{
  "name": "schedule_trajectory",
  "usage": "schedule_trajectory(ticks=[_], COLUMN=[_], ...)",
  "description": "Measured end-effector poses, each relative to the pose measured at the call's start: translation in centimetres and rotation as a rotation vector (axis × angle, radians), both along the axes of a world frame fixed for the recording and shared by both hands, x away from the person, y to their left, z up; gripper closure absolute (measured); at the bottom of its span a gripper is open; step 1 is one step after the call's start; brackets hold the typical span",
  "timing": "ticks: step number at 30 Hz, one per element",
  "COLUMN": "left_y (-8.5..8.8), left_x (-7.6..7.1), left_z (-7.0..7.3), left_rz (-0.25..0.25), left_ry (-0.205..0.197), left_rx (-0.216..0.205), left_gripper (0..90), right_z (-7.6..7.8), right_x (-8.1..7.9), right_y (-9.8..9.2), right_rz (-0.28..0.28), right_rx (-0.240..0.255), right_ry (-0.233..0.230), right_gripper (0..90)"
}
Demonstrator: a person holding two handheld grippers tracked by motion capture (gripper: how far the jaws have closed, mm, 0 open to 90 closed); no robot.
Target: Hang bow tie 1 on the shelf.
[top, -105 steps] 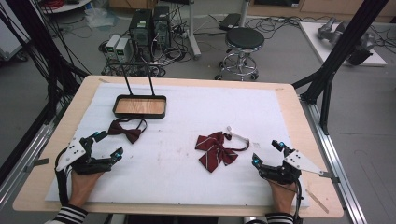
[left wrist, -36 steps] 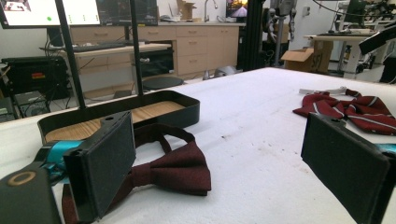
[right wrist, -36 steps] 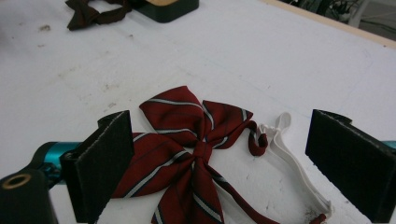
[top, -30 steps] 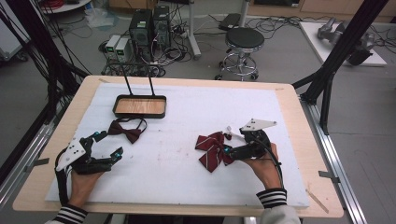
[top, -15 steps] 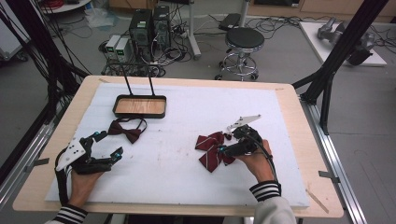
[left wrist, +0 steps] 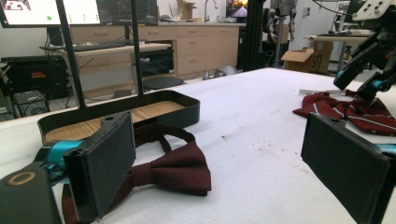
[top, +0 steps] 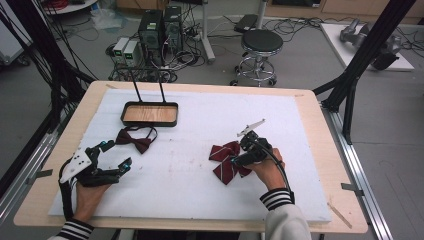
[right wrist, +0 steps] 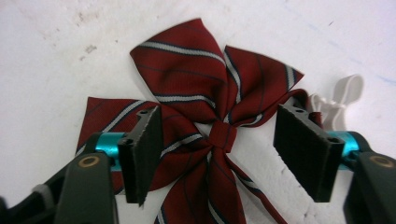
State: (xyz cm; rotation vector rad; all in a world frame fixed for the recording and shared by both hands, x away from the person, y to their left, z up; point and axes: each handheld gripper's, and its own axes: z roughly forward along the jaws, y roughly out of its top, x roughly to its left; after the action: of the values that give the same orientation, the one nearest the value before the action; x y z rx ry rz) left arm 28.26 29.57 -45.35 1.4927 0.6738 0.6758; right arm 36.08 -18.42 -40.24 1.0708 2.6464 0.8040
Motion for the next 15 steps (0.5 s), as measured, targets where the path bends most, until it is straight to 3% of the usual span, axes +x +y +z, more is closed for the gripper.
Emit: schedule_trajectory(ticks=[1, 7, 15], left_y=[0.0, 0.0, 0.0], left_x=[0.0, 0.0, 0.0], left_z=[0.0, 0.0, 0.0], left_rz=[0.0, 0.001, 0.001], left_ry=[0.001, 0.003, 0.002], left_rx=[-0.001, -0.003, -0.001], left_gripper=[10.4, 10.4, 10.4], right_z=[-0.3, -1.0, -1.4], right_x=[0.2, 0.6, 0.9], right_y=[0.2, 0.5, 0.6], right_rz=[0.004, -0.002, -0.008], right_rx=[-0.028, -0.064, -0.087], right_ry=[0.021, 0.054, 0.088], right_gripper=[37.5, 43.3, 54.4])
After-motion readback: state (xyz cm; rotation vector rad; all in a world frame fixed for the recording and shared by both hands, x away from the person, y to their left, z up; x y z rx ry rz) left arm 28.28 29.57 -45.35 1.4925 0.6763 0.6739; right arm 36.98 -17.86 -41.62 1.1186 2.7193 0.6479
